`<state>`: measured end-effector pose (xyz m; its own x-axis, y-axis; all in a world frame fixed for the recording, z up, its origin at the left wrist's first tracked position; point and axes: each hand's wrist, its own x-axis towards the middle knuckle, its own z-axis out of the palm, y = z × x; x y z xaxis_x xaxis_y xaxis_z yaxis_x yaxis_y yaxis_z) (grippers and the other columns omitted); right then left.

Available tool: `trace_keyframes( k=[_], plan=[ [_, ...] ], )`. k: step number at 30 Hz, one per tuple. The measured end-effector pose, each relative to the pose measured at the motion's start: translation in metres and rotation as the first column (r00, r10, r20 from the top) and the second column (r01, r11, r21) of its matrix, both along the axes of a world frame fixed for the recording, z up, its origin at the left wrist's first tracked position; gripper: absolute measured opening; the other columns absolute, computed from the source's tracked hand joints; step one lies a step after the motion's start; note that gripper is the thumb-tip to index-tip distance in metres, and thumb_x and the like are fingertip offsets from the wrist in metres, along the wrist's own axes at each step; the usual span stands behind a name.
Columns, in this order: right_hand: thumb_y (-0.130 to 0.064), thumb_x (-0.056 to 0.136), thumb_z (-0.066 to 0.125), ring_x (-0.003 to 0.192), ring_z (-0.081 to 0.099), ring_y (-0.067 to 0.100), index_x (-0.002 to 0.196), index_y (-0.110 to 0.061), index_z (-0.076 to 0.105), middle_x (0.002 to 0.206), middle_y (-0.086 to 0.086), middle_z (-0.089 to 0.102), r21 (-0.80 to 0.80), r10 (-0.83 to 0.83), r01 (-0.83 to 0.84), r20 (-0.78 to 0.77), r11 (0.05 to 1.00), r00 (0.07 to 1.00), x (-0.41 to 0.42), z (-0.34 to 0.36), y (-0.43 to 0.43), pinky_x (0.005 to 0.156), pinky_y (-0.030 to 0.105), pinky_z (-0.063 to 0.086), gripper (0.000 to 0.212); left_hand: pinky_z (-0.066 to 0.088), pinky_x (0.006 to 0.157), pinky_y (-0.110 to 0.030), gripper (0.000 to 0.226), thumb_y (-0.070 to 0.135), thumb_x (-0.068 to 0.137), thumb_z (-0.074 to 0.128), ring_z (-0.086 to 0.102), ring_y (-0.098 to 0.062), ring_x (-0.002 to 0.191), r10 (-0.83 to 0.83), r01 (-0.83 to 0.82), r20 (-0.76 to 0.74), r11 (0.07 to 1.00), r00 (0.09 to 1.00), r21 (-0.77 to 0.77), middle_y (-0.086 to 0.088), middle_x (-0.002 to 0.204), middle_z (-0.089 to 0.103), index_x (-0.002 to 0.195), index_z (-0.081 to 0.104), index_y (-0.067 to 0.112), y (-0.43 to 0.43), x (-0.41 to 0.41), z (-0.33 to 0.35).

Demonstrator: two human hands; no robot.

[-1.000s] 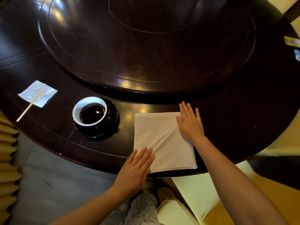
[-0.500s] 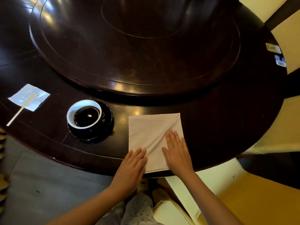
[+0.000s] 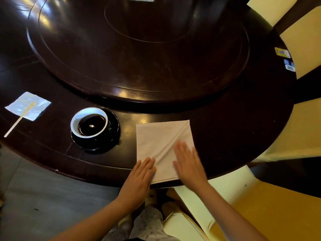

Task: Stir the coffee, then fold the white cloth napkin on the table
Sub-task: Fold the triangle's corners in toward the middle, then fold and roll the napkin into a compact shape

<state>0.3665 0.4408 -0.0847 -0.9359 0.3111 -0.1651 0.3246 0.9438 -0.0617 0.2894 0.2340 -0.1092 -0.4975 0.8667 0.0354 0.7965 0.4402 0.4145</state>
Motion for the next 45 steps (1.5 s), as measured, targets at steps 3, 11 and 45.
trace_keyframes(
  k=[3,11,45],
  plan=[
    [-0.046,0.098,0.005,0.142,0.020,0.022,0.146,-0.015,0.014,0.154,0.004,0.021,0.003,-0.003,0.003,0.033,1.000,0.999,0.018,-0.007,0.002,0.112,0.040,0.005,0.058,0.010,0.116,-0.036,0.042,0.021,0.099,0.021,0.014,-0.020,0.142,0.002,-0.002,-0.024,1.000,1.000,0.012,-0.009,0.148,0.031,0.135,0.039,0.010,-0.001,0.001,-0.004],
    [-0.050,0.093,-0.002,0.145,-0.002,0.017,0.147,-0.018,0.006,0.157,-0.001,0.006,0.033,-0.257,0.256,0.032,0.966,0.966,0.044,-0.001,0.042,0.116,0.035,-0.009,0.063,0.022,0.112,-0.035,0.038,0.023,0.092,0.037,0.039,-0.022,0.132,-0.003,0.004,-0.049,1.000,0.999,0.006,-0.006,0.140,0.047,0.123,0.054,0.013,0.002,-0.003,0.007],
    [-0.012,0.086,0.063,0.067,0.065,0.020,0.097,0.001,0.062,0.079,0.013,0.063,-0.789,-0.859,0.600,0.211,0.132,0.467,0.044,0.035,0.030,0.055,0.023,0.050,0.018,0.050,0.055,-0.022,0.023,0.015,0.088,0.059,0.058,-0.021,0.077,0.401,-0.174,0.385,0.846,0.831,-0.504,-0.011,0.094,0.059,0.106,0.062,0.001,0.073,-0.139,0.087]
  ],
)
